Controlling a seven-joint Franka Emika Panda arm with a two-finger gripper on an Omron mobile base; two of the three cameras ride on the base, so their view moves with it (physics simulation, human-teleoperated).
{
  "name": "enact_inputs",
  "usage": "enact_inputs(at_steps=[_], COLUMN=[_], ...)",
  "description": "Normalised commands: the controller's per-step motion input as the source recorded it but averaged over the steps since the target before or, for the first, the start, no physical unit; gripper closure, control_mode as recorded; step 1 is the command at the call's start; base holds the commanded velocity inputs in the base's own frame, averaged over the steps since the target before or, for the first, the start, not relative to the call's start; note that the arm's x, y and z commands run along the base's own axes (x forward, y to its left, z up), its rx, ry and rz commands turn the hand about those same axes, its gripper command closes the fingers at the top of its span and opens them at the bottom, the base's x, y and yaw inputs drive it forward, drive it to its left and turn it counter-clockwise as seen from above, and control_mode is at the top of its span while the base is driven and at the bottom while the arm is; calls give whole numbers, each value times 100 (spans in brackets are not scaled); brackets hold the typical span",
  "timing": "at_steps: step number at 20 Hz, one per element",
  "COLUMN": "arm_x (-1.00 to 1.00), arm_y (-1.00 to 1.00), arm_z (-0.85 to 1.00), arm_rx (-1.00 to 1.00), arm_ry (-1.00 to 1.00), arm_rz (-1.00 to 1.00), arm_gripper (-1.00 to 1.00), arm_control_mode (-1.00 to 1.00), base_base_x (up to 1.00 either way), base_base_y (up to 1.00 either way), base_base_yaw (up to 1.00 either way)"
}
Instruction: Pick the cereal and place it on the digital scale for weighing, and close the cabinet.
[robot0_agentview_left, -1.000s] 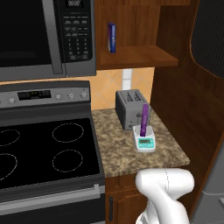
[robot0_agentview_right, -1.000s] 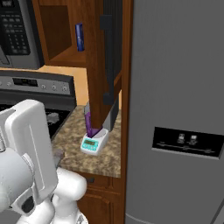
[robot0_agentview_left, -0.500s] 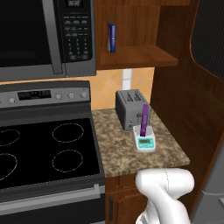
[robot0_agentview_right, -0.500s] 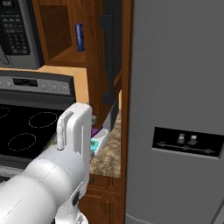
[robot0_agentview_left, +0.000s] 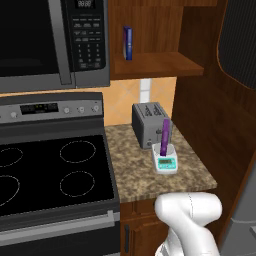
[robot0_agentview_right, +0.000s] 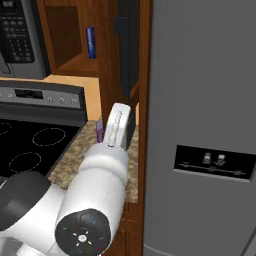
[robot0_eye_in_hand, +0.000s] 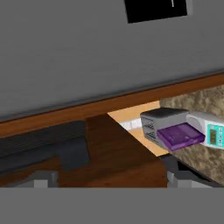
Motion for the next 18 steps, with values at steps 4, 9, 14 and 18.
enact_inputs(at_steps=[4, 9, 14, 18], arm_x=[57, 77, 86, 65], arm_y=[-32, -12, 0, 4], arm_z=[-1, -19, -10, -1], arm_rx=[20, 13, 9, 8], arm_ry=[0, 1, 0, 0], arm_rz=[18, 10, 6, 3], arm_gripper=[-100, -100, -100, -100], arm_control_mode=[-100, -100, -100, -100], base_base_x=[0, 0, 0, 0], base_base_y=[0, 0, 0, 0], base_base_yaw=[0, 0, 0, 0])
